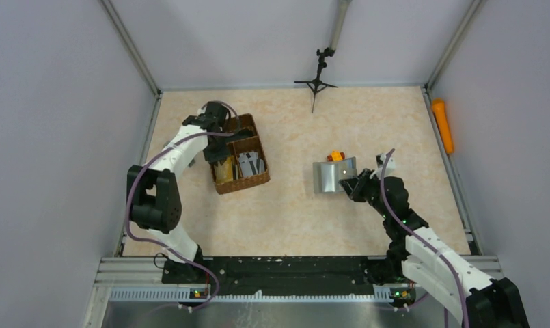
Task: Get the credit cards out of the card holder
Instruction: Place the credit card in the storage box, then remove the credit card from the card holder.
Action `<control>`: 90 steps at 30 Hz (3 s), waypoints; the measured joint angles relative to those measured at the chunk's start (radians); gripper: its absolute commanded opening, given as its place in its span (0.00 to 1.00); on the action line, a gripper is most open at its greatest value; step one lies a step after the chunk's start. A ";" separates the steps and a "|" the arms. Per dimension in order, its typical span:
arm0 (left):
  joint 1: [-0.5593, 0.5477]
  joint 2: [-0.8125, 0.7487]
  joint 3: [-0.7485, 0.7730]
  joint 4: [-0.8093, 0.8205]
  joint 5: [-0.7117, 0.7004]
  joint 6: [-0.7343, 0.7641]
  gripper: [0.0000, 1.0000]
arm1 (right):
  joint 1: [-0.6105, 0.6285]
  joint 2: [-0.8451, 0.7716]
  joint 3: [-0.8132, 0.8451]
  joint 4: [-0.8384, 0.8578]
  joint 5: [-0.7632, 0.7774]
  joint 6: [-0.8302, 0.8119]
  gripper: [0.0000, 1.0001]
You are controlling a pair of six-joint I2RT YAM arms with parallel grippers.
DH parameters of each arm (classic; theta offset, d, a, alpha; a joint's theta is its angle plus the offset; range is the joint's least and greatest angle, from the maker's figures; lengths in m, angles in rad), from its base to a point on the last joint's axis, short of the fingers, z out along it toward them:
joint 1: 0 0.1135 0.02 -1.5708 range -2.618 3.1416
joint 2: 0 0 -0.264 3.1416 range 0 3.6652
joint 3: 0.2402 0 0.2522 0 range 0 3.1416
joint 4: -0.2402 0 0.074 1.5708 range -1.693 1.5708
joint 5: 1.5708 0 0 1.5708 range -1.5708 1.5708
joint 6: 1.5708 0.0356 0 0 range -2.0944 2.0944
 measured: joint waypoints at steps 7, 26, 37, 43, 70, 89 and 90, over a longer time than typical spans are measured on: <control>0.000 0.026 0.000 -0.021 0.000 -0.010 0.31 | 0.000 -0.027 0.000 -0.005 0.000 0.001 0.00; -0.115 -0.367 -0.396 0.564 0.758 -0.132 0.99 | 0.000 0.107 0.002 0.095 -0.223 0.106 0.00; -0.325 -0.346 -0.432 0.871 0.822 -0.233 0.99 | 0.119 0.209 0.013 0.305 -0.305 0.221 0.00; -0.348 -0.268 -0.438 0.889 0.782 -0.249 0.99 | 0.150 0.206 0.013 0.349 -0.271 0.256 0.00; -0.361 -0.263 -0.636 1.168 0.869 -0.422 0.00 | 0.151 0.182 0.014 0.436 -0.214 0.341 0.25; -0.361 -0.328 -0.663 1.200 0.892 -0.423 0.00 | 0.152 0.069 0.015 0.349 -0.150 0.333 0.23; -0.361 -0.328 -0.665 1.198 0.893 -0.423 0.00 | 0.152 0.064 0.015 0.338 -0.143 0.329 0.20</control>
